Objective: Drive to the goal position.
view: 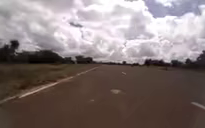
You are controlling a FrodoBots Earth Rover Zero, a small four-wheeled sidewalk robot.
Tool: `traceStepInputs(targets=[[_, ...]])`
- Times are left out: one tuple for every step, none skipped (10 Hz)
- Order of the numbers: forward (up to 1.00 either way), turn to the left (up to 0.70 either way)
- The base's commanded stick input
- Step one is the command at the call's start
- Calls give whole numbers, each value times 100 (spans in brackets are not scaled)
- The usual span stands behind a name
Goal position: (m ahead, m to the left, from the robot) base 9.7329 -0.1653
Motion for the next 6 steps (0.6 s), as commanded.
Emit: traceStepInputs(targets=[[100,0],[100,0],[100,0],[100,0],[100,0],[100,0]])
